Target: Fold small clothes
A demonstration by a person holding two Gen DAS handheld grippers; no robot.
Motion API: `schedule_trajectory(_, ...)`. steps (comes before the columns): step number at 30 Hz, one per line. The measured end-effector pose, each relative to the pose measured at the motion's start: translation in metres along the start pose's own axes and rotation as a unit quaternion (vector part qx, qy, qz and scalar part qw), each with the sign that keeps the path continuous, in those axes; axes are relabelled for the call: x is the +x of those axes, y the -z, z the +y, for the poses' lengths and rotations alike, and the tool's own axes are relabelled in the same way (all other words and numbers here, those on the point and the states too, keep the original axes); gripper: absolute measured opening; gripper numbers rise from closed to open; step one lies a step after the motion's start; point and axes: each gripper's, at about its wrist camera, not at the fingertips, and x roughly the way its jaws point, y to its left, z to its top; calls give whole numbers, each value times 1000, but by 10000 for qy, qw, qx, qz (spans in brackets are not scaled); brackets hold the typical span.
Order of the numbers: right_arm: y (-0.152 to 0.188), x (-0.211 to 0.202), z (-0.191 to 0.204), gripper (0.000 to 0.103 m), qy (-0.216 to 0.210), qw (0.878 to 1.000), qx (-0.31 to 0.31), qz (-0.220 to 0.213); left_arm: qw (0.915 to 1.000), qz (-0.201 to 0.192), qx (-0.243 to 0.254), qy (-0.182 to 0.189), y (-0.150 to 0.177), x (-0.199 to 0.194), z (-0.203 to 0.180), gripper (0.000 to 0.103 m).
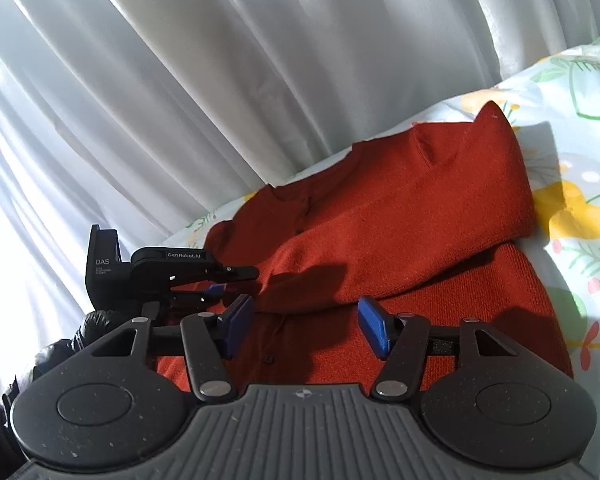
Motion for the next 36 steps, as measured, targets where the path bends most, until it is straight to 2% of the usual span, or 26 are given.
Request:
schedule_trajectory(2,-3,6,-1,59,43,10000,27,43,9996,-216,148,-58,-5,-10,-4,7)
schedule_trajectory(5,-7,16,-5,59,239,9996,57,106,9965,-727,392,155,-20,-42,-12,7)
schedule_trajectory(6,-8,20,-8,59,336,9993,98,116,9942,-928,535,47,-24,-53,-14,7)
schedule_trajectory(9,-11,25,-18,59,585,9977,294,153,9815,-1414,1062,-736,-36,-70,-11,7)
schedule_trajectory(11,-11,28,-25,59,709,9966,399,160,9800,-1326,1066,-1035,-42,-65,7,8)
schedule_trajectory(14,-13,34,-33,59,845,9950,496,185,9886,-857,708,-1011,-46,-47,42,12)
schedule_trajectory(16,-15,37,-36,59,898,9943,543,193,9919,-731,568,-871,-43,-40,58,23)
schedule_trajectory(19,-21,40,-39,59,943,9940,533,152,9945,-822,480,-447,-38,-37,66,38)
schedule_trajectory(21,-27,44,-41,59,1000,9935,536,87,9961,-728,415,-262,-40,-29,65,35)
schedule_trajectory(22,-30,45,-42,59,1032,9931,550,46,9965,-665,426,-280,-42,-29,64,15)
schedule_trajectory(23,-35,48,-43,59,1073,9926,567,6,9959,-644,518,-366,-42,-27,61,6)
schedule_trajectory(25,-44,52,-45,59,1189,9913,557,-80,9922,-796,788,-550,-39,-35,48,6)
schedule_trajectory(28,-58,61,-45,59,1493,9881,319,-181,9850,-1194,1152,-473,-41,-56,31,5)
schedule_trajectory(32,-80,82,-45,60,2059,9780,-208,-270,9772,-1594,1322,-468,-48,-75,16,5)
schedule_trajectory(36,-99,107,-55,63,2322,9720,-268,-224,9615,-1940,1683,-981,-48,-78,7,6)
